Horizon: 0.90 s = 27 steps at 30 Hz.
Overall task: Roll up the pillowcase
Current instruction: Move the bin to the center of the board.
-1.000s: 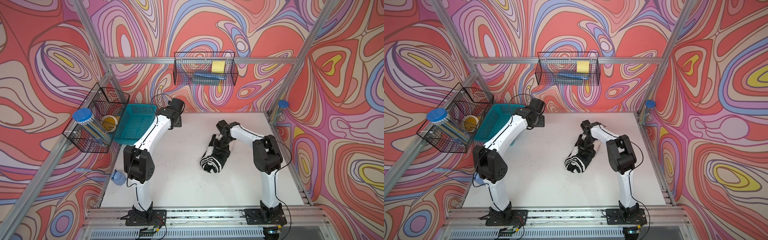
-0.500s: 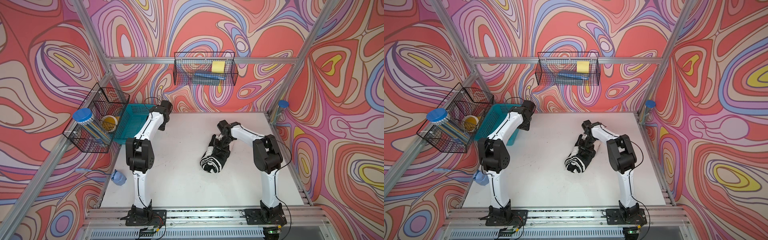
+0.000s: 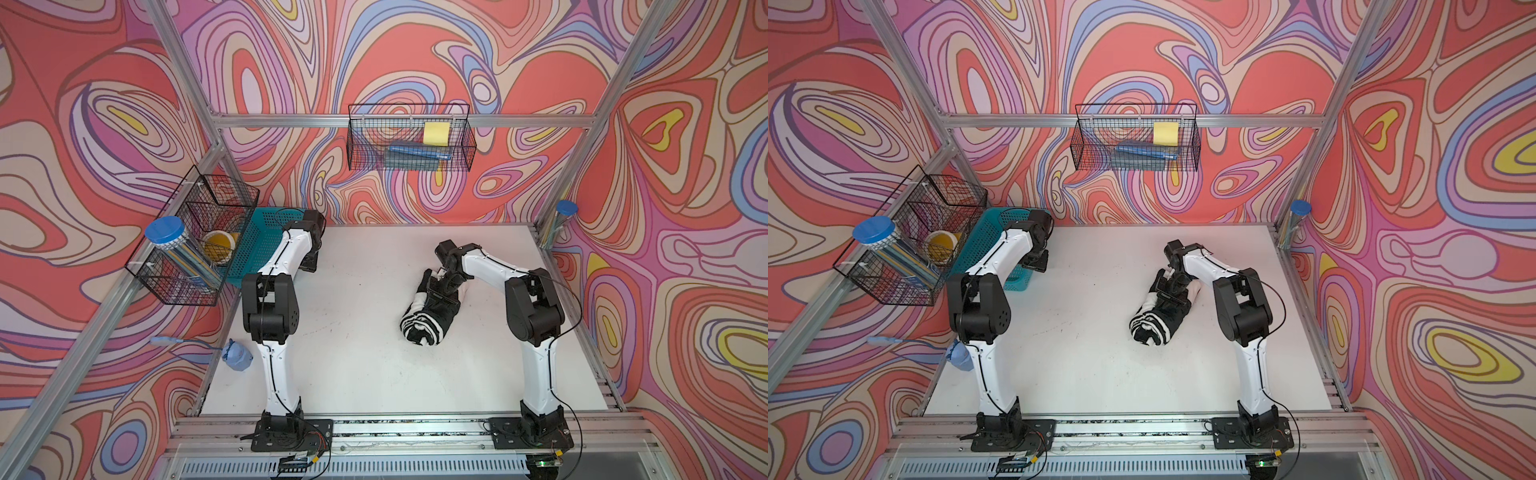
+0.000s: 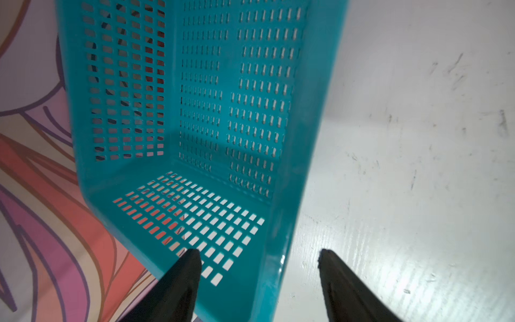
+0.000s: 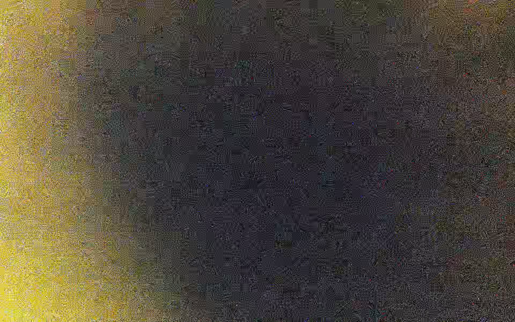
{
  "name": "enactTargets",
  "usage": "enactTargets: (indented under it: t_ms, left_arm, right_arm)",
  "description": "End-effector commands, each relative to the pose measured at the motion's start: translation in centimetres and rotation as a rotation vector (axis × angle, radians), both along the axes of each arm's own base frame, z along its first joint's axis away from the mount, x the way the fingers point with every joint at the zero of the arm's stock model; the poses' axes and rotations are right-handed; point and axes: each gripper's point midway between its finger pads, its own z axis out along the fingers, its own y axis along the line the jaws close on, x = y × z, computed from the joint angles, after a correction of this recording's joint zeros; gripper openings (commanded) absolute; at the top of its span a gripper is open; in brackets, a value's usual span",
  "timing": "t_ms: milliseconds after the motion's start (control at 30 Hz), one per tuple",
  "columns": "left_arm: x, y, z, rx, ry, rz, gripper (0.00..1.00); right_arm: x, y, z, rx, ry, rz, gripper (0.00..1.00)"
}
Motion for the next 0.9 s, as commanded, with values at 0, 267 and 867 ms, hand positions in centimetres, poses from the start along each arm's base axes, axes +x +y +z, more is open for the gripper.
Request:
enactTargets:
  t_ms: [0, 267, 867]
  left_arm:
    - [0.2, -0.1, -2.2, -0.048, 0.031, 0.006, 0.64]
    - [0.0, -0.1, -4.7, -0.098, 0.077, 0.022, 0.57]
    - [-4.1, -16.4, -3.3, -0.349, 0.124, -0.075, 0.00]
  right_arm:
    - [-1.5, -1.7, -7.6, -0.132, 0.086, 0.023, 0.22]
    - [-1.3, -1.8, -7.7, -0.137, 0.088, 0.023, 0.21]
    - [-0.8, -1.7, -7.5, -0.132, 0.088, 0.023, 0.21]
